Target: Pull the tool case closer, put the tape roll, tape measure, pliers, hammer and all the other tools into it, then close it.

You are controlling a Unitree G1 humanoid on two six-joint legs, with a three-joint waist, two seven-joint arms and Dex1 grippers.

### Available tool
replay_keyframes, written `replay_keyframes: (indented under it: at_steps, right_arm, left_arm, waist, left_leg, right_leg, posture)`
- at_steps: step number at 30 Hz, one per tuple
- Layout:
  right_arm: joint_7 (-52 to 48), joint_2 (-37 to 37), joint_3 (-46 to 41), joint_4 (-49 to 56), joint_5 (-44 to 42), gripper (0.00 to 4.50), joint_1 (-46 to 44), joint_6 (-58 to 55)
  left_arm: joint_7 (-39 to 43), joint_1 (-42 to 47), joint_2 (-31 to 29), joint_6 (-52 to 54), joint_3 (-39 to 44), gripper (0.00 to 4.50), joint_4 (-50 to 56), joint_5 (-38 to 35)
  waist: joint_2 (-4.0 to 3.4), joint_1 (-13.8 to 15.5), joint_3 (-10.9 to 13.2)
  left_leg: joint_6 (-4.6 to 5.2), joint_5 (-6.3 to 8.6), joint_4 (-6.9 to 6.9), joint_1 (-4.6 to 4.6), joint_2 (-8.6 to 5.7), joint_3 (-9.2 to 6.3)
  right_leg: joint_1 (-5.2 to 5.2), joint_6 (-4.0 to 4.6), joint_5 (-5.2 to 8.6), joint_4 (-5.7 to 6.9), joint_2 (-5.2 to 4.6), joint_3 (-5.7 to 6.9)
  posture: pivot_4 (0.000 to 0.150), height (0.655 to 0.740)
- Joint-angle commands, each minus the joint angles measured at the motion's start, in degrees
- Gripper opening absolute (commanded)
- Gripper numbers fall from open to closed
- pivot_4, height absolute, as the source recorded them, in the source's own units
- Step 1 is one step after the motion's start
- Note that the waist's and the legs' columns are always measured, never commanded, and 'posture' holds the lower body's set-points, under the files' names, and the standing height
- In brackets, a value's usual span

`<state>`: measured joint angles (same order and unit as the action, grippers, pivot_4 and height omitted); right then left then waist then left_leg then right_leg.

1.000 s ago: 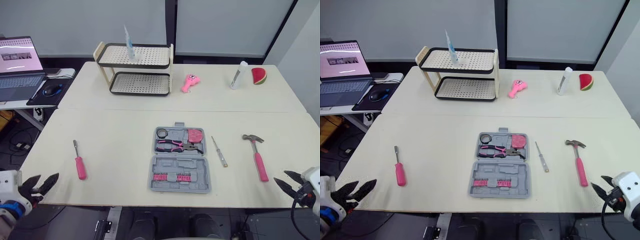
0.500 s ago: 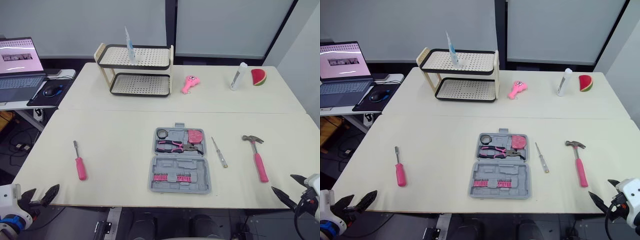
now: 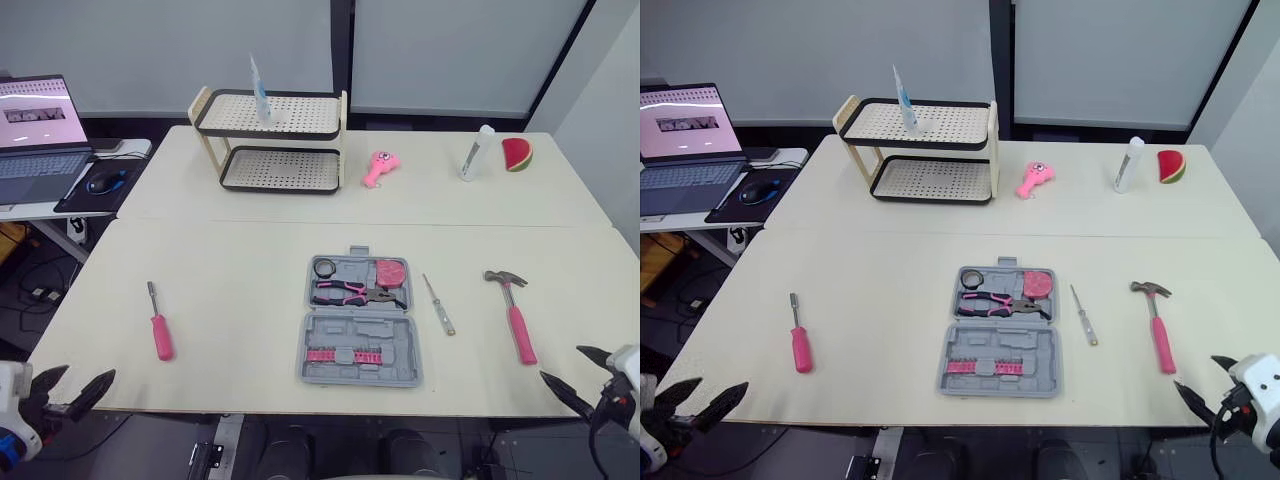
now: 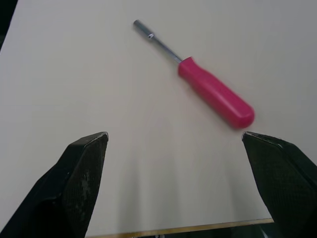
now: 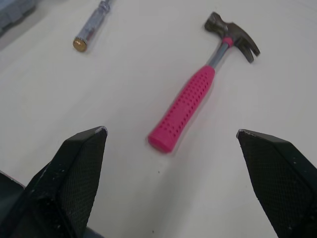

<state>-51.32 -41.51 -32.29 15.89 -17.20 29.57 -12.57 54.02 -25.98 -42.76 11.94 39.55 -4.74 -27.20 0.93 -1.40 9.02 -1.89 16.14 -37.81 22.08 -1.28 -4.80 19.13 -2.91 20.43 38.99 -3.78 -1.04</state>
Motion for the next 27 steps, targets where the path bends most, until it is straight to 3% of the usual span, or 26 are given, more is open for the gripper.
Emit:
replay_keyframes:
  at_steps: [1, 7, 10, 20, 27]
  right_arm:
    - [-1.36, -3.7, 1.37, 6.3, -2.41, 4.46, -2.46, -4.24]
    - [0.71, -8.31, 7.6, 15.64, -4.58, 4.46, -8.99, -16.04]
    - [6.05, -7.71, 14.97, 19.15, -2.29, 4.46, -13.68, -22.37]
    - [27.55, 7.14, 34.53, 14.6, 4.96, 4.46, -34.81, -43.94]
    - [35.02, 14.02, 38.64, 6.45, 9.94, 4.46, -41.1, -44.86]
  left_arm:
    - [4.99, 0.21, -2.65, -1.31, -2.92, 4.5, 8.99, -0.88]
    - [9.43, 4.82, -5.67, 0.04, -10.71, 4.5, 19.02, -1.24]
    - [9.52, 10.19, -7.44, 4.86, -16.14, 4.5, 24.85, -3.45]
    - [7.32, 28.62, -9.74, 16.47, -29.44, 4.5, 33.05, -6.68]
    - [6.31, 32.45, -8.93, 17.9, -33.22, 4.5, 33.91, -6.2]
  waist:
    - [-0.05, 0.06, -0.01]
    - [-0.07, 0.0, 0.03]
    - [-0.05, 0.03, 0.03]
    - [-0.11, -0.42, 0.09]
    - [-0.16, -0.3, 0.12]
  left_leg:
    - [0.0, 0.0, 0.0, 0.0, 0.0, 0.0]
    - [0.0, 0.0, 0.0, 0.03, -0.01, 0.03]
    - [0.01, 0.0, -0.02, 0.01, -0.01, -0.01]
    - [0.0, -0.01, -0.03, 0.27, 0.02, -0.01]
    - [-0.01, -0.01, -0.07, 0.33, 0.0, 0.03]
  right_leg:
    - [-0.01, 0.0, 0.0, -0.01, -0.01, 0.01]
    - [-0.02, 0.0, 0.0, -0.04, 0.01, 0.02]
    - [-0.04, 0.0, 0.0, -0.02, 0.06, 0.04]
    - [0.24, 0.0, 0.0, 0.03, 0.45, 0.04]
    - [0.41, -0.01, 0.0, 0.1, 0.47, 0.07]
  posture:
    - [0.15, 0.729]
    - [0.15, 0.729]
    - [0.15, 0.729]
    - [0.15, 0.729]
    - [0.15, 0.729]
